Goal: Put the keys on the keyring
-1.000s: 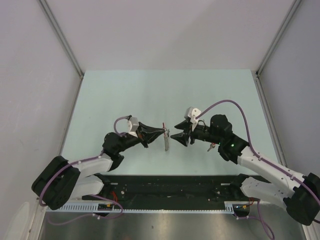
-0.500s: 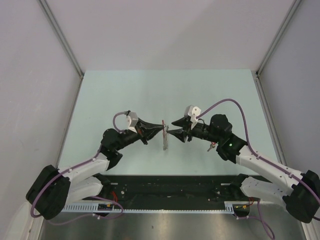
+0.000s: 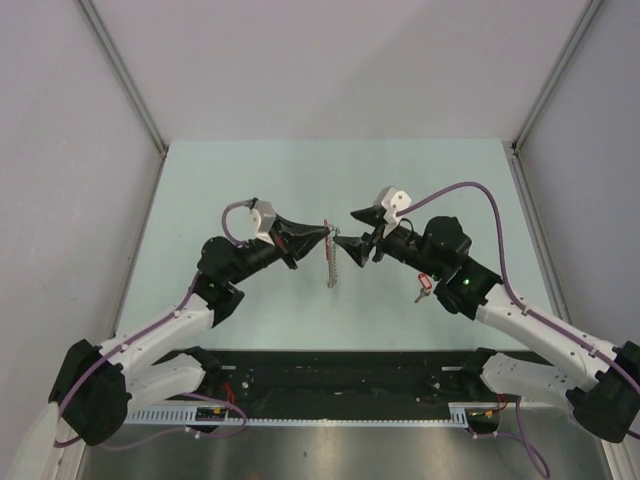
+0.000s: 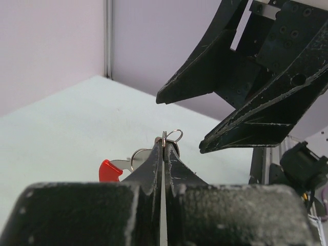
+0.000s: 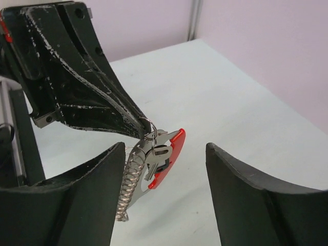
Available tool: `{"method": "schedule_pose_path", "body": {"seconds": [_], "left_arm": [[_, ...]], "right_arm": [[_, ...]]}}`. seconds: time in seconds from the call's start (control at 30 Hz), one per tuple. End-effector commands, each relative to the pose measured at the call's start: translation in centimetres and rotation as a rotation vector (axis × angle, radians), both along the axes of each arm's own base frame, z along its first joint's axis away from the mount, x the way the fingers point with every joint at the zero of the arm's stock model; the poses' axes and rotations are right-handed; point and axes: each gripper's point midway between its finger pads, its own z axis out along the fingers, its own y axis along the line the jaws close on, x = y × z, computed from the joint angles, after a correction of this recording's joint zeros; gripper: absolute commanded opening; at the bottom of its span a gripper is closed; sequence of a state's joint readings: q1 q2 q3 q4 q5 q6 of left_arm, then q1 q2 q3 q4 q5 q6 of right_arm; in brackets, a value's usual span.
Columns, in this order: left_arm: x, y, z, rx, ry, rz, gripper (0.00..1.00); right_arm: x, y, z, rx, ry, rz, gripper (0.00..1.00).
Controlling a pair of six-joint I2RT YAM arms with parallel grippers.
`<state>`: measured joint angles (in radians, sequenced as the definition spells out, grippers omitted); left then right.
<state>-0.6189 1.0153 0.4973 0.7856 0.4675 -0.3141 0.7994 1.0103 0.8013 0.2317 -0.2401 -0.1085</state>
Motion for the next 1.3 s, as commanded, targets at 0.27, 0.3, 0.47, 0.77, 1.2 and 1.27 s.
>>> {"method": "schedule_pose_path", "body": {"seconds": [0.27,0.3,0.47,0.77,1.2,1.27], "left_arm": [[1.8,0.7,8.3,-0.079,-0.179,0.076,0.00],[1.8,1.0,8.4,-0.080,-0.183,0.086,0.00],[1.9,1.9,8.0,-0.083,-0.181,0.114,0.00],[2.5,3.2,8.0,-0.100,-0.172,0.148,0.00],[3.0,3.5,7.7,-0.110,-0.153,0.150,0.00],[3.0,3.5,7.7,-0.110,-0.150,0.150,0.00]], "right_arm": [[3.6,-1.5,7.0,0.027,-0.088,-0.159,0.82],[3.7,-1.4,7.0,0.029,-0.083,-0.152,0.82],[4.2,-1.6,6.7,0.027,-0.069,-0.148,0.82],[5.3,-1.4,8.2,0.072,-0.114,-0.165,0.83],[4.2,2.2,9.1,0.115,-0.194,-0.048,0.72],[4.0,2.6,9.8,0.134,-0.219,-0.042,0.69]]}}
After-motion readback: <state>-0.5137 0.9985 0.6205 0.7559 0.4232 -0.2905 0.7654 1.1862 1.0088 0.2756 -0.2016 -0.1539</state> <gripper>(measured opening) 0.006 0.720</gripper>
